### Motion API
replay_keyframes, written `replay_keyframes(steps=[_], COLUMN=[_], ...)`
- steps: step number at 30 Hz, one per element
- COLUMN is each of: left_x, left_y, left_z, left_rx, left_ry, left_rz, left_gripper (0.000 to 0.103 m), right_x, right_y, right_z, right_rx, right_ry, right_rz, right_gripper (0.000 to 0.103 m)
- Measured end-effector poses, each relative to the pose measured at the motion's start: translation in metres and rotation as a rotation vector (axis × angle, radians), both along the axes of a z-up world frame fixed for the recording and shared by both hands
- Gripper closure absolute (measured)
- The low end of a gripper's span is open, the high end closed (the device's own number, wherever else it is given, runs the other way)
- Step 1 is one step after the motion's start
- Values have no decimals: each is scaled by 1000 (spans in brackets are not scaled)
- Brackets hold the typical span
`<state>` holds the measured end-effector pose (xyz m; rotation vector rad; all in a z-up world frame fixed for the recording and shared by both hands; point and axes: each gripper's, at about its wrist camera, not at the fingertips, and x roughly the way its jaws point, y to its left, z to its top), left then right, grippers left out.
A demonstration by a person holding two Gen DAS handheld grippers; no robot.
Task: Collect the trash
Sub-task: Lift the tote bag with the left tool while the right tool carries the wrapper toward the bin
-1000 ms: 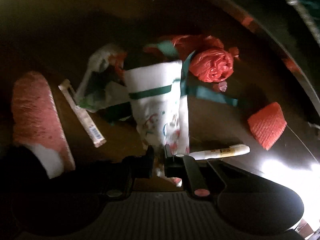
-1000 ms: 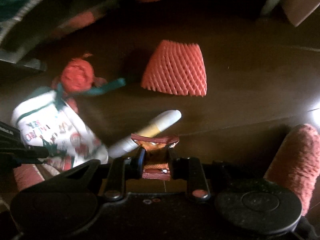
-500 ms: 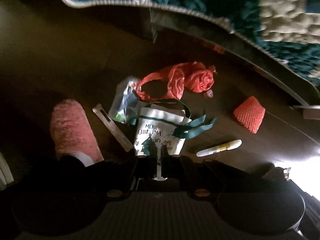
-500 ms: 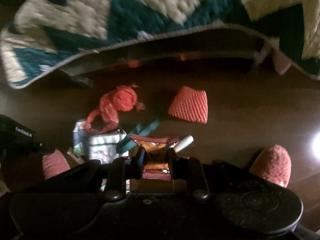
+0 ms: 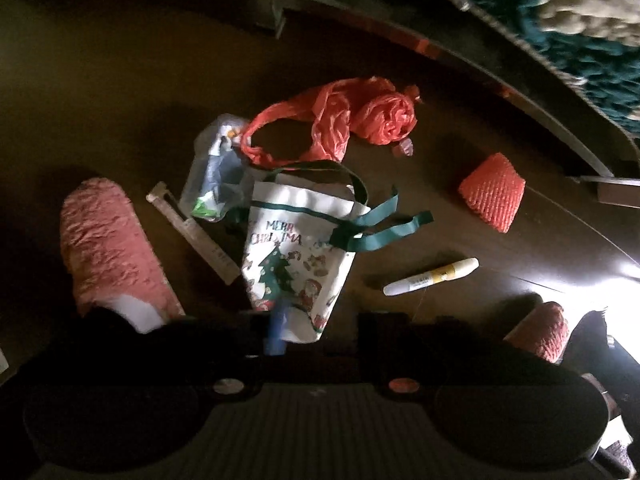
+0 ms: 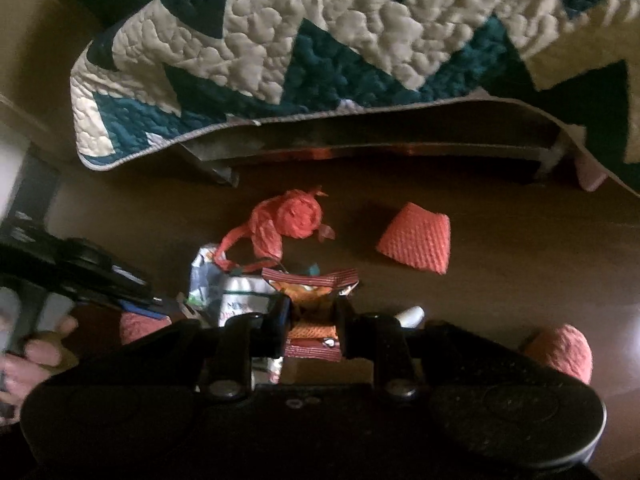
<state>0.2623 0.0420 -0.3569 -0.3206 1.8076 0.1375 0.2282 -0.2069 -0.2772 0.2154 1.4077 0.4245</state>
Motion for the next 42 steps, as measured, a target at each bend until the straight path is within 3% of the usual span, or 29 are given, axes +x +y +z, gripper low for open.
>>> replay_keyframes(steps=[1,2,10,16,22,27,28,30,31,32,34,37,42], left_x=[3,5,21,13,1,-1,0,2,2,2,2,2,5], left_y=[0,-1,-10,-57,-84,-92,-92,-91,-89,-88,-83,-73,-61], left_z=[-9,-16,-89,-118,-156,-184,-188,-193,-195,-197,-196,-190,-163], left_rx=[3,15,76,39,147,174,166,145,146,147,121,125,137], left_ry=[8,2,49,67,110,170,178,185,196,206,204,204,169], left_rz=[6,12,-26,-149,-246,-265,-257,-235,-228,-221,-190,-153,-117], left_gripper=[22,15,15,15,15,16,19,42,60,70,73,90,94], right_x=[4,9,31,34,35,34,34,34,34,34,34,34,34], right_y=[1,3,9,16,15,15,15,15,14,14,15,17,18], right_z=[-2,-5,-31,-45,-53,-55,-56,-58,-59,-60,-61,-61,-58], right_rx=[9,20,82,56,65,73,70,73,73,72,67,60,45], right_ry=[-1,-2,43,70,99,115,120,131,135,136,137,127,100], right_rz=[3,7,-8,8,-19,-20,-21,-29,-33,-32,-32,-26,-17], right_gripper=[80,80,80,80,80,80,80,80,80,80,80,80,80])
